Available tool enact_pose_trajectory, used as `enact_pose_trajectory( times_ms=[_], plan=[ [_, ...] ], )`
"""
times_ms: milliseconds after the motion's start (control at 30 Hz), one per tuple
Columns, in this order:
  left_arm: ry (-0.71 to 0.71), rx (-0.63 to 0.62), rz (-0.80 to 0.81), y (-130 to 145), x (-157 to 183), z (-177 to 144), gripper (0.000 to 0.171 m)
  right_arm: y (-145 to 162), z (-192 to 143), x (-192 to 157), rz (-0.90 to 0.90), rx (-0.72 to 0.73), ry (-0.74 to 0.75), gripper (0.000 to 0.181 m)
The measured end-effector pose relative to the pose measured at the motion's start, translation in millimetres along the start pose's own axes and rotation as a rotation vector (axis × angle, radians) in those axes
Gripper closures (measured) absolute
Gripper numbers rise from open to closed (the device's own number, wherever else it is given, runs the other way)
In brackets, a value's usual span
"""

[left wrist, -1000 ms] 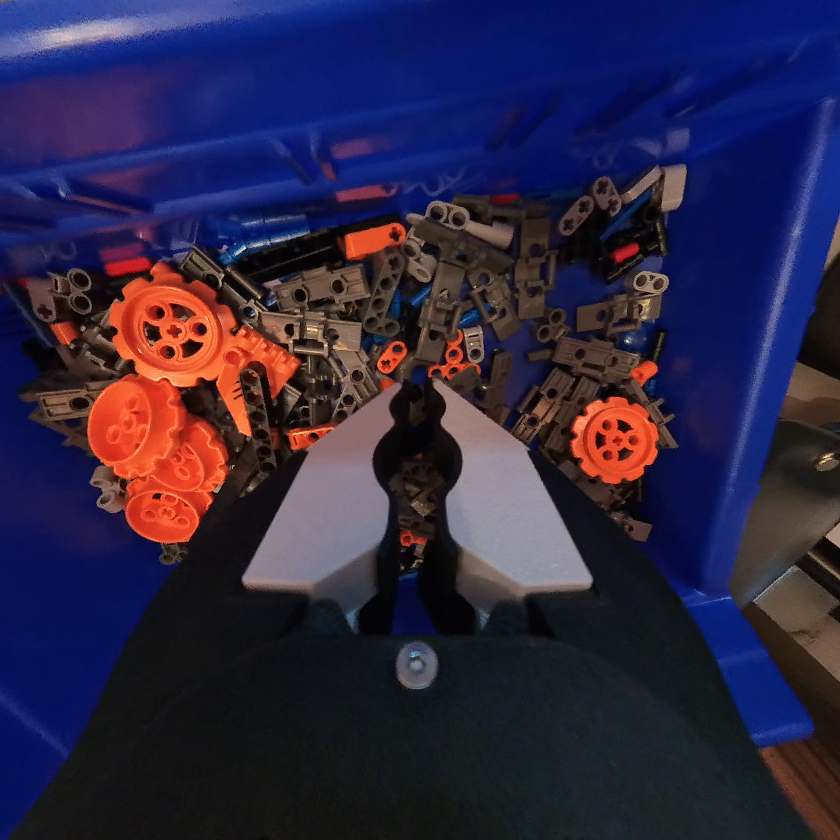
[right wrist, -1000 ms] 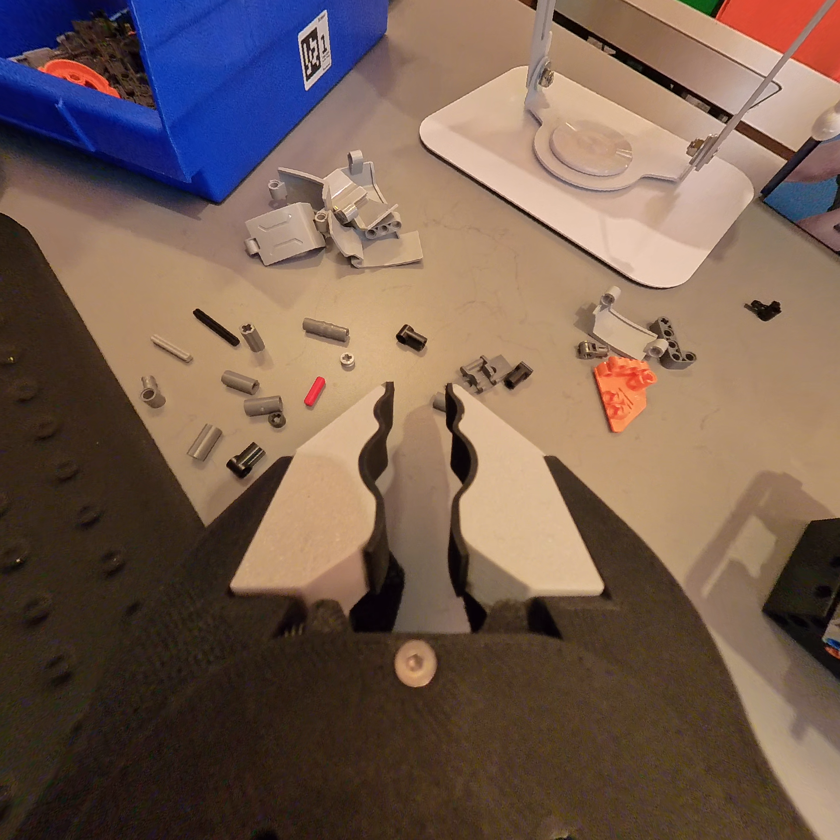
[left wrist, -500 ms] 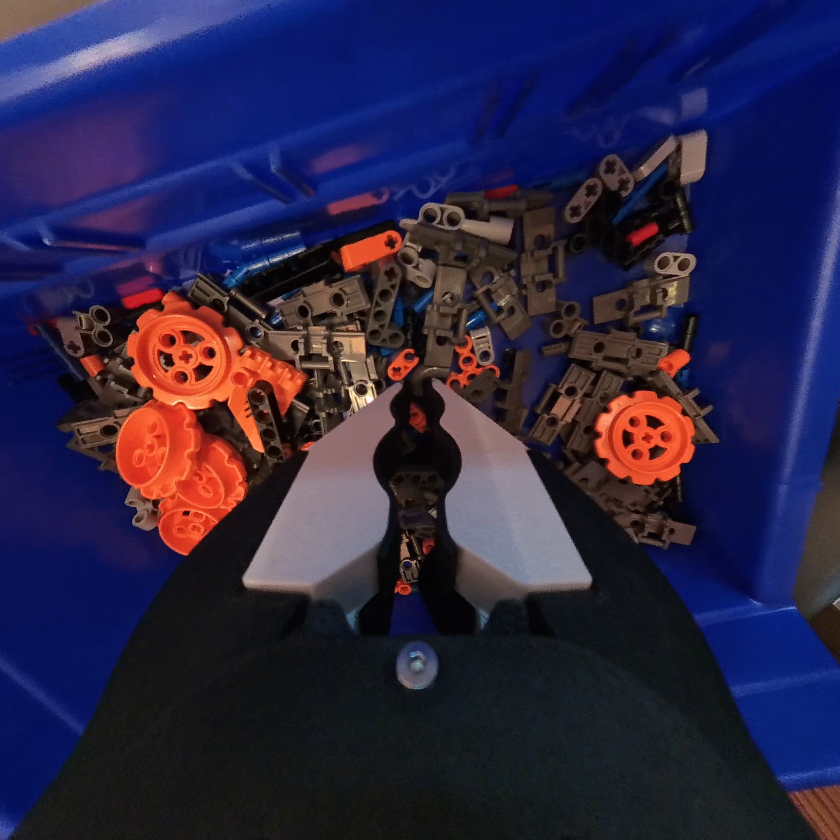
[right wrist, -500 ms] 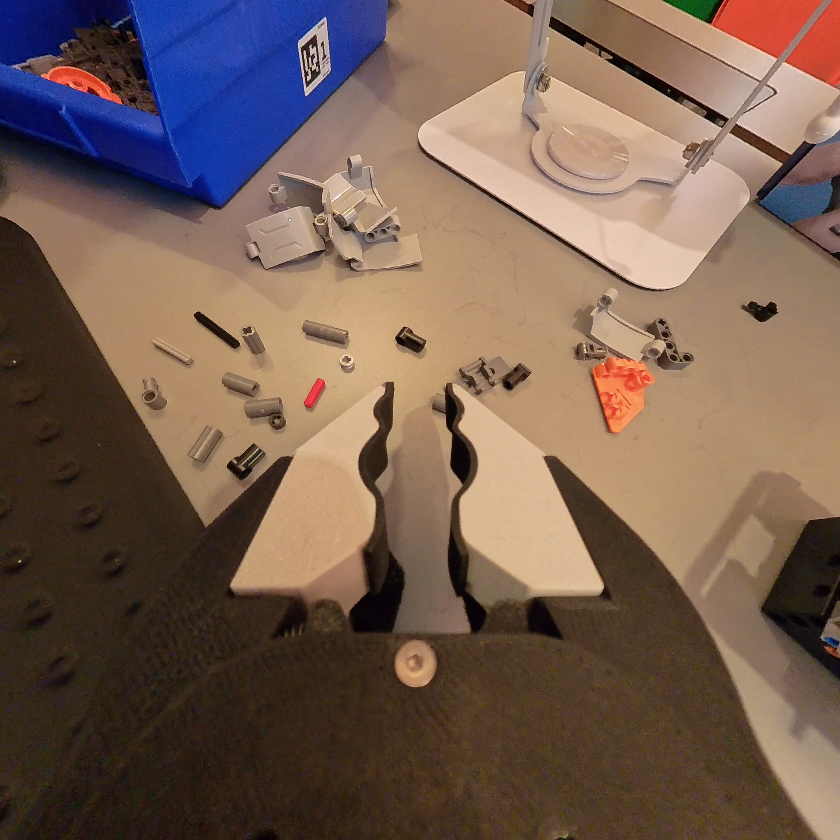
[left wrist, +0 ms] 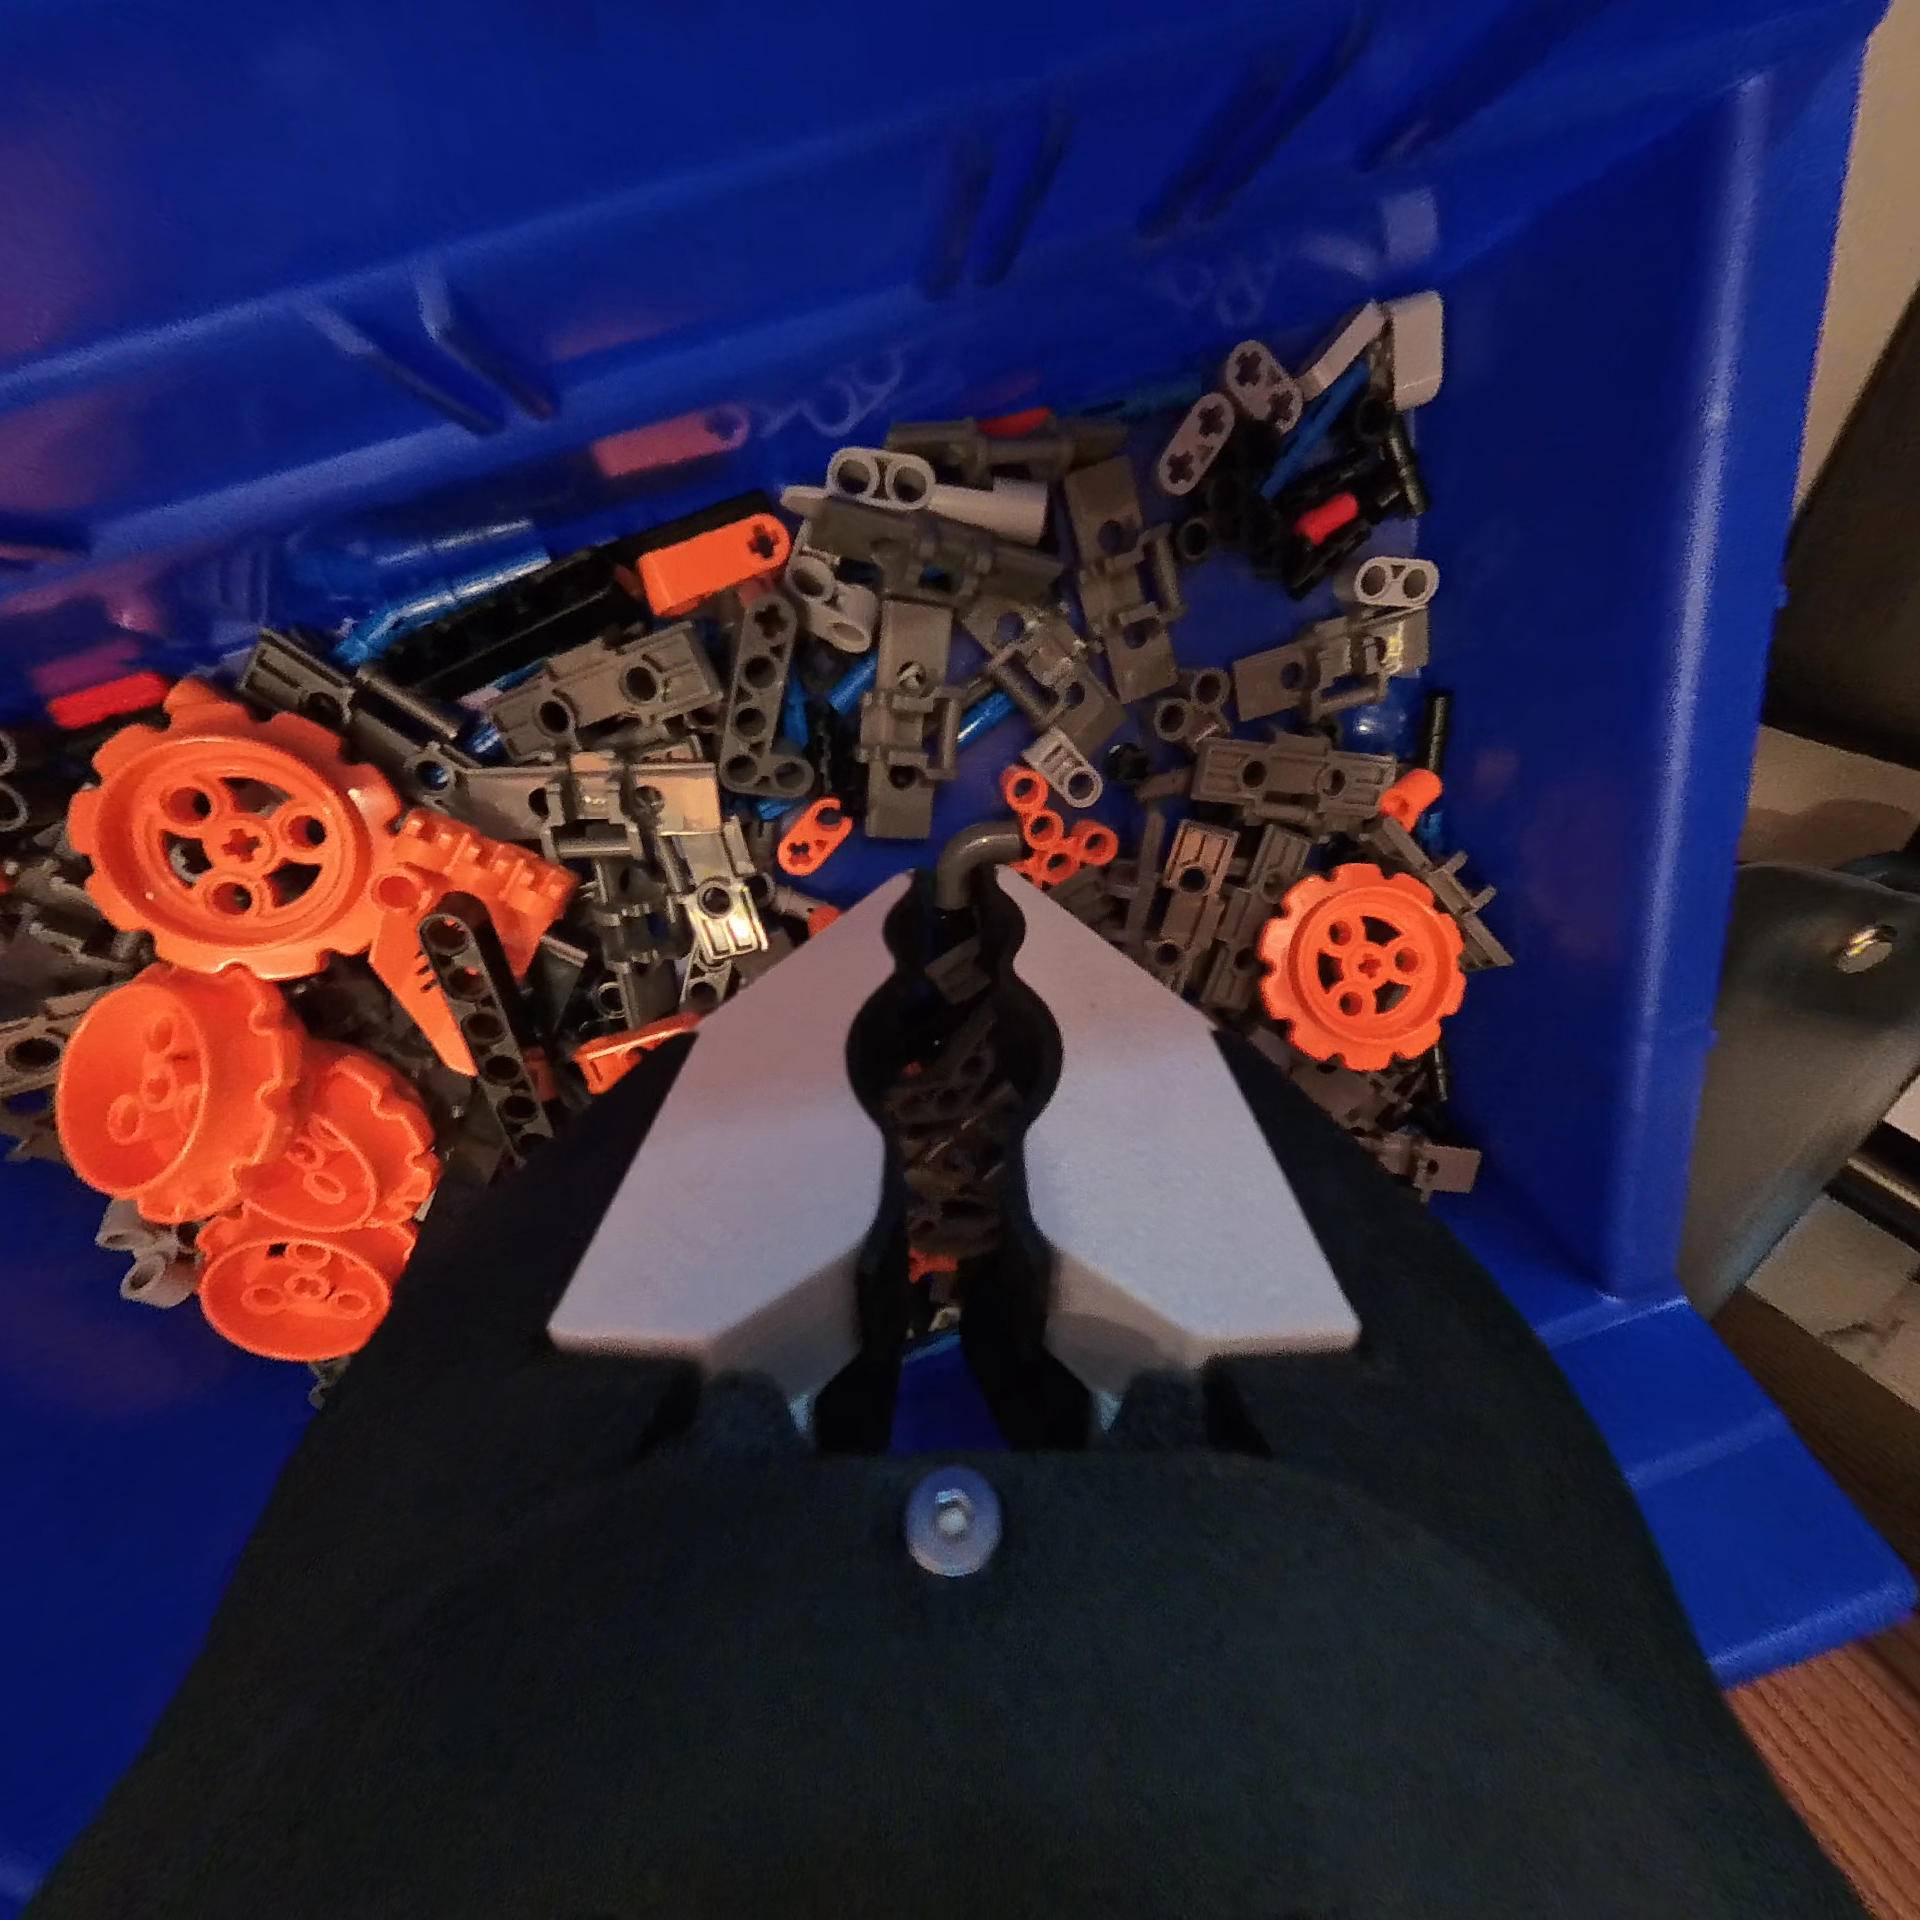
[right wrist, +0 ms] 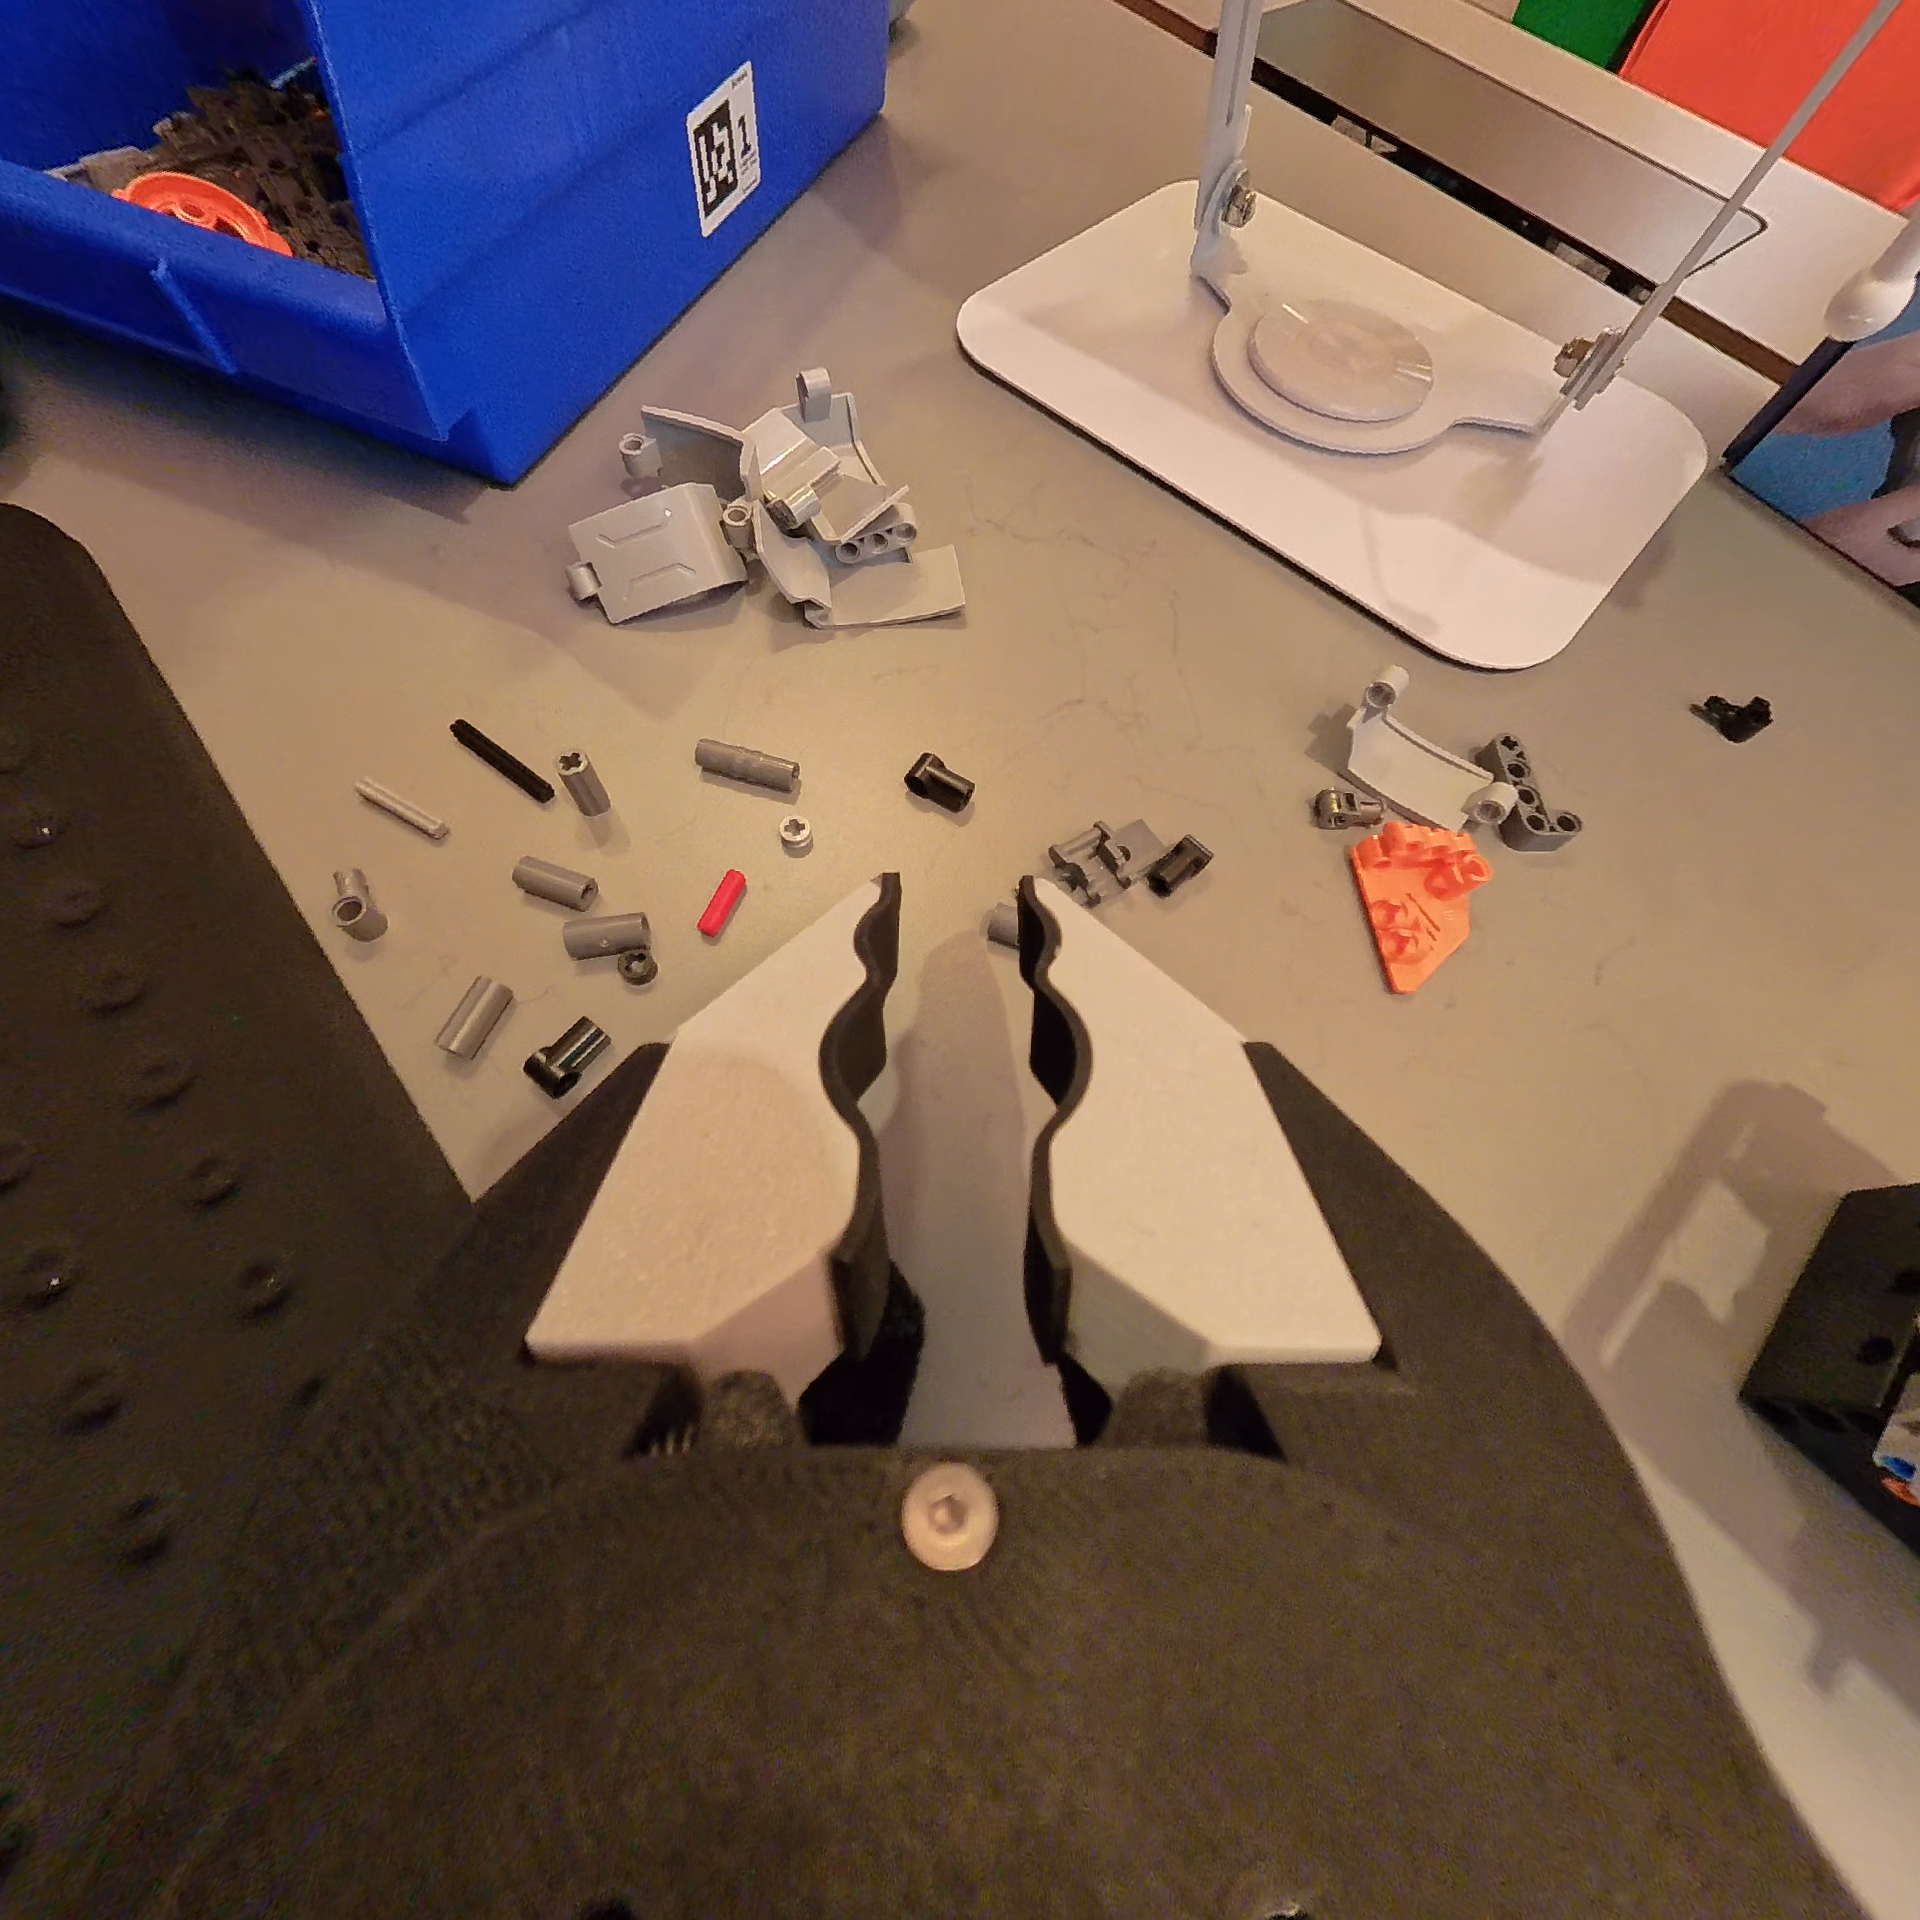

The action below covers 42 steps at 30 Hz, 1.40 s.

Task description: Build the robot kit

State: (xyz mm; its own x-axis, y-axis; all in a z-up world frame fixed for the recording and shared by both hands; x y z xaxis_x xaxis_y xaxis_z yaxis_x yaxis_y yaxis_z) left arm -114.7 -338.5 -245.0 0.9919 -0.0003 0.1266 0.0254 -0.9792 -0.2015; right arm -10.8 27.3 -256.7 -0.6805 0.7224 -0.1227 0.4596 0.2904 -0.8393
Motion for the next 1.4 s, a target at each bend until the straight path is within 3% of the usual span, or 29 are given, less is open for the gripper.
enact_pose_trajectory(
  times_ms=[433,733,900,1033,1233,1400],
  plan=[
    [0.032,0.101,-0.101,1,-3,-7,0.166,0,-1,0,0.001,0.014,-0.006,0.161],
    [0.015,0.136,-0.063,-11,7,-65,0.166,-2,-4,-2,0.002,0.042,-0.024,0.161],
    [-0.044,0.203,0.021,-61,29,-109,0.166,-6,-12,0,0.035,0.099,-0.053,0.161],
    [-0.063,0.249,0.093,-125,55,-110,0.166,-11,-25,6,0.111,0.152,-0.107,0.16],
    [-0.017,0.331,0.09,-225,89,-39,0.166,-14,-59,24,0.103,0.149,-0.114,0.159],
    [0.002,0.309,0.036,-268,90,25,0.166,1,-75,41,0.098,0.076,-0.124,0.159]
  ],
)
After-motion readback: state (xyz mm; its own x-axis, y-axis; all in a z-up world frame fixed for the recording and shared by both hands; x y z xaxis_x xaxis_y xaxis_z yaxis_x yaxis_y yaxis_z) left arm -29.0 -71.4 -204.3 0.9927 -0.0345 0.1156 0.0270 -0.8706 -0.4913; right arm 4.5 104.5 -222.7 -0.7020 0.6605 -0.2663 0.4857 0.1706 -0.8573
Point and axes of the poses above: each gripper's, where its closed fingertips meet, z out along the fingers, y out of its underside, x = y × z across the jaws, the point moved 9 cm from there along -z, back along the fingers, and after that the axes turned 13 degrees about z, right-handed, at the moved point
